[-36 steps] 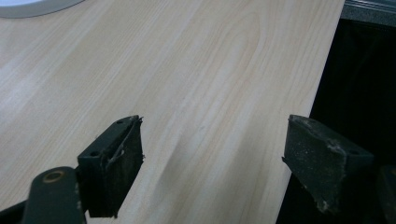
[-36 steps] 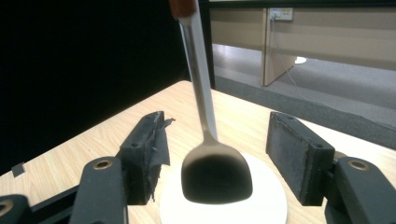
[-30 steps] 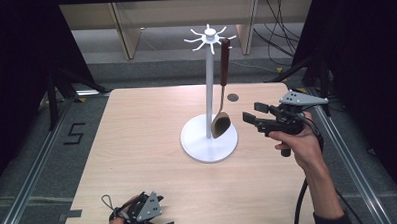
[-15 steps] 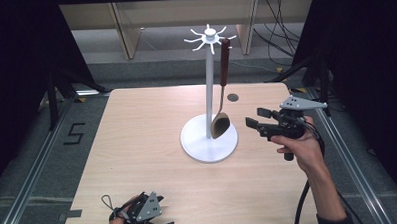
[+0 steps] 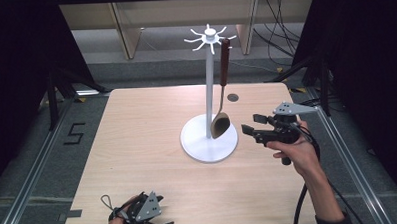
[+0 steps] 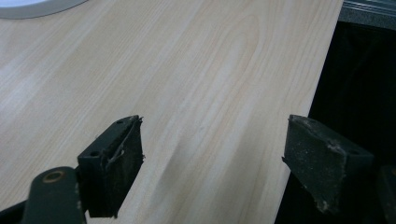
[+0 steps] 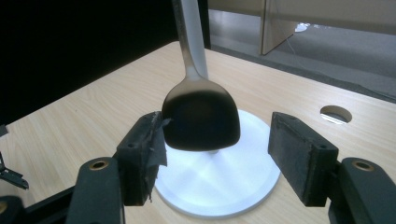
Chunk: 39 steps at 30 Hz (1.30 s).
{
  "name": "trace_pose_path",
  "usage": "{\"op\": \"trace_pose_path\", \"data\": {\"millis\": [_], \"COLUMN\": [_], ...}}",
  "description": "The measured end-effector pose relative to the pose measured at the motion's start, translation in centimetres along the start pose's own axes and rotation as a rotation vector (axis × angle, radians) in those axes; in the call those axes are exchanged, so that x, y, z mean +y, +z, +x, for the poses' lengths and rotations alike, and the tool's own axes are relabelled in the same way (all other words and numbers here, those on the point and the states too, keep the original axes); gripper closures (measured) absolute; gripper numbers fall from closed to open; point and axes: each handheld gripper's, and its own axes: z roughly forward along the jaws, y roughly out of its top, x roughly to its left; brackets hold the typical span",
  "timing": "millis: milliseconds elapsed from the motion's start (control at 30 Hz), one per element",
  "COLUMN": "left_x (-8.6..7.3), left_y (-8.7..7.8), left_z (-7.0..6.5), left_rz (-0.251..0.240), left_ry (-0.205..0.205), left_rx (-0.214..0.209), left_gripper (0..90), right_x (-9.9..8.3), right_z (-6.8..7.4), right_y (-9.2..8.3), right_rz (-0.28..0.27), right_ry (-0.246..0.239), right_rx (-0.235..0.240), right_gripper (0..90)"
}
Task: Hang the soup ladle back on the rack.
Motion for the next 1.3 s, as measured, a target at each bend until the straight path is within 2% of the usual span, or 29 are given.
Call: {"op": "trace_pose_path", "data": {"millis": [33,67,100,133,200,233,267,300,333,433,500,533,567,600,667,767,800,833,867,900,967,1000,1100,1167,1233,1267,1300], "left_x": [0.0,0.0,0.0,0.0,0.0,0.1,0.1,0.0,0.0,0.0,0.0,0.0,0.0,0.0,0.0,0.0,0.0,0.0,0.0,0.0,0.0,0.0,0.0,0.0,0.0,0.0,0.0], "left_y": [0.0,0.1,0.0,0.0,0.0,0.0,0.0,-0.1,-0.1,0.0,0.0,0.0,0.0,0.0,0.0,0.0,0.0,-0.1,-0.1,-0.1,0.0,0.1,0.0,0.0,0.0,0.0,0.0], "left_z": [-0.1,-0.2,-0.1,0.0,0.0,0.0,0.0,0.0,0.0,-0.1,0.0,0.0,-0.1,-0.1,-0.1,-0.1,-0.1,0.0,0.0,0.0,-0.1,-0.2,-0.1,-0.1,-0.1,-0.1,0.0], "left_rz": [-0.012,-0.019,-0.012,-0.002,-0.003,-0.006,-0.005,-0.004,-0.002,-0.011,-0.006,-0.004,-0.010,-0.011,-0.011,-0.011,-0.007,-0.003,-0.002,-0.002,-0.011,-0.019,-0.010,-0.010,-0.008,-0.007,0.001], "left_ry": [-0.014,-0.022,-0.012,0.001,0.000,-0.003,-0.002,-0.001,0.000,-0.013,-0.005,-0.003,-0.011,-0.014,-0.013,-0.012,-0.006,0.000,0.002,-0.001,-0.012,-0.023,-0.012,-0.012,-0.010,-0.008,0.003], "left_rx": [-0.006,-0.006,-0.005,0.002,0.001,0.001,0.001,0.002,0.003,-0.005,0.001,0.001,-0.006,-0.005,-0.005,-0.005,0.001,0.005,0.006,0.005,-0.004,-0.005,-0.005,-0.005,-0.006,-0.002,0.004], "left_gripper": [18.9,19.0,18.9,18.9,18.9,19.0,18.9,18.9,18.9,18.9,18.9,18.9,18.9,18.9,18.9,19.0,18.9,18.9,18.9,18.9,18.9,18.9,18.9,18.9,18.9,19.0,19.0], "right_x": [-0.1,-0.2,-0.3,-0.4,-0.5,-0.7,-0.7,-0.8,-0.9,-1.1,-1.2,-1.4,-1.4,-1.5,-1.7,-1.7,-1.8,-1.9,-1.9,-2.0,-2.0,-2.1,-2.3,-2.3,-2.5,-2.5,-2.5], "right_z": [-0.1,0.0,0.1,0.1,0.0,0.2,0.1,0.1,0.3,0.3,0.2,0.4,0.1,0.1,0.3,0.1,0.4,0.5,0.5,0.5,0.5,0.7,0.8,0.8,1.0,1.0,1.0], "right_y": [0.2,0.1,0.3,0.2,0.3,0.3,0.4,0.4,0.2,0.3,0.2,0.3,0.3,0.2,0.4,0.3,0.4,0.3,0.3,0.5,0.4,0.4,0.4,0.4,0.5,0.4,0.4], "right_rz": [-0.015,0.002,-0.009,0.010,0.016,0.017,0.011,0.021,0.036,0.022,0.039,0.026,0.035,0.050,0.032,0.054,0.045,0.063,0.074,0.044,0.065,0.056,0.079,0.071,0.065,0.087,0.084], "right_ry": [-0.018,-0.016,-0.007,-0.012,-0.043,-0.012,-0.027,-0.016,-0.009,-0.015,-0.037,-0.012,-0.039,-0.032,-0.012,-0.039,-0.022,-0.007,-0.012,-0.023,-0.054,-0.035,-0.047,-0.076,-0.047,-0.053,-0.063], "right_rx": [-0.005,-0.006,-0.002,-0.011,-0.008,0.002,-0.011,0.005,-0.009,-0.010,-0.013,-0.021,-0.011,-0.007,-0.021,-0.016,-0.020,-0.009,-0.005,-0.014,-0.003,-0.010,0.003,-0.001,-0.004,0.011,0.008], "right_gripper": [36.6,36.5,36.4,36.2,35.9,35.8,35.6,35.3,35.1,34.5,34.1,34.0,33.8,33.7,33.4,33.0,32.9,32.8,32.7,32.6,32.6,32.5,32.2,32.0,31.7,31.6,31.4]}}
